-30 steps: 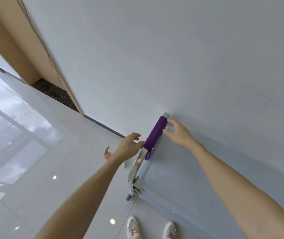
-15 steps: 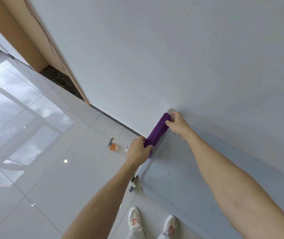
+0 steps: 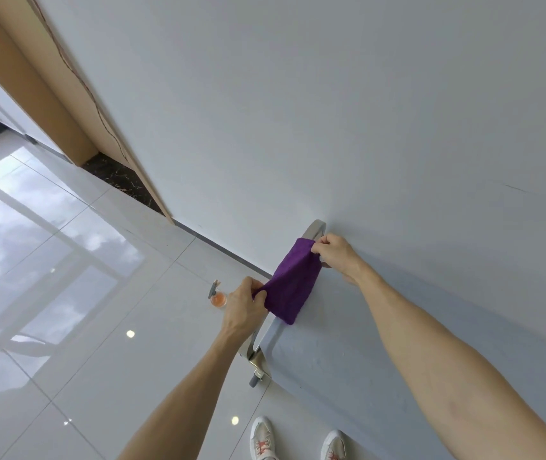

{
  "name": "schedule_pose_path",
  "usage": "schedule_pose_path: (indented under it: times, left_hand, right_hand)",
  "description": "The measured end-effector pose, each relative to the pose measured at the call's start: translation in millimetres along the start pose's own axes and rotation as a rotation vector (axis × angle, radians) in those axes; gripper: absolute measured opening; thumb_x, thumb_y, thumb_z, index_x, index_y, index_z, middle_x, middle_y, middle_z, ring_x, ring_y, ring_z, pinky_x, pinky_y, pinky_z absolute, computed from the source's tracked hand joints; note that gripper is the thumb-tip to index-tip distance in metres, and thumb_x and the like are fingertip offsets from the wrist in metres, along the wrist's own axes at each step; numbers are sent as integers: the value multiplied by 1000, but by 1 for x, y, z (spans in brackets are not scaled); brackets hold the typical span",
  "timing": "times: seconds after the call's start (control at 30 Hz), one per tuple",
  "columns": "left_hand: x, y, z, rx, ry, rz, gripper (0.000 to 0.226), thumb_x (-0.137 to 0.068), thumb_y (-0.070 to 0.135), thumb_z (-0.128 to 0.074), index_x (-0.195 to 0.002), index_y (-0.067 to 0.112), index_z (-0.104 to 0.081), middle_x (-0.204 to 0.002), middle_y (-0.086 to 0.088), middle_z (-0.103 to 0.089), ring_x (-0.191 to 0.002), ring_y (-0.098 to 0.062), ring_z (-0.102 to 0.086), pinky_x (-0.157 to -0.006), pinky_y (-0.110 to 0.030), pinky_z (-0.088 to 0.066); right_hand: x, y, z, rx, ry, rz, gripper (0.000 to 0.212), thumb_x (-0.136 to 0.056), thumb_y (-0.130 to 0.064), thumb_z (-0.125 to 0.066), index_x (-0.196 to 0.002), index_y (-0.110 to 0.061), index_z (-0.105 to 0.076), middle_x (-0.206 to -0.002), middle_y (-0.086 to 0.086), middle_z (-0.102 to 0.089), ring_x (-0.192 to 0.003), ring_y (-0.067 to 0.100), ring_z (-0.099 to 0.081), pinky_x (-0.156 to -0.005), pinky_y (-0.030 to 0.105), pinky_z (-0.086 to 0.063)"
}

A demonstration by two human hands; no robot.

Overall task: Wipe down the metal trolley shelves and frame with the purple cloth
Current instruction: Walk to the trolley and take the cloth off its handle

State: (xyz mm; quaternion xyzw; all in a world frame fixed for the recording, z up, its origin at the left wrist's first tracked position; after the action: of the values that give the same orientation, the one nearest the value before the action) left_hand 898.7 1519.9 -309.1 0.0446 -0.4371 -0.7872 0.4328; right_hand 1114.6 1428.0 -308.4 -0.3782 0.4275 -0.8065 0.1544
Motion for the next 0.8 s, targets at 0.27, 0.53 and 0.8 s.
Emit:
schedule_pose_path:
  times: [0.27, 0.53, 0.8]
  left_hand:
    - [18, -17, 5, 9, 5, 47, 14, -95, 9, -49, -103, 9, -61, -96, -1, -66, -80, -8, -57, -62, -11, -40]
    - [20, -9, 28, 138, 36, -10, 12, -96, 21, -48, -98, 24, -60, -92, 8, -67, -89, -12, -61, -76, -26, -45]
    - [6, 45, 48, 332, 43, -121, 11, -96, 27, -53, -96, 33, -63, -93, 9, -71, -79, 0, -66, -63, -11, -47]
  right_hand:
    - [7, 6, -21, 17, -75, -27, 12, -88, -24, -65, -93, -12, -63, -89, -2, -62, -80, 11, -55, -66, 23, -42]
    - [30, -9, 7, -12, -87, 62, 10, -88, -22, -63, -85, -12, -65, -84, -7, -62, -81, 9, -55, -71, 22, -43]
    - [80, -19, 64, -42, -94, 272, 20, -89, -12, -68, -106, -21, -66, -101, 4, -73, -91, 11, -67, -85, 22, -53]
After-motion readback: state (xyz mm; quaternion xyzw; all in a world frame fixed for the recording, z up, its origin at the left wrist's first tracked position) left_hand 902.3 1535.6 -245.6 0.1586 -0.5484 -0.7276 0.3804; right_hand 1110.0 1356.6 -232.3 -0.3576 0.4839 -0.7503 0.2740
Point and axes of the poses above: each hand's wrist, its own x-axis away from the middle knuckle, its own z-axis out of the back of the hand, y = z × x, the point moved 3 cm from there along -x, towards the middle knuckle
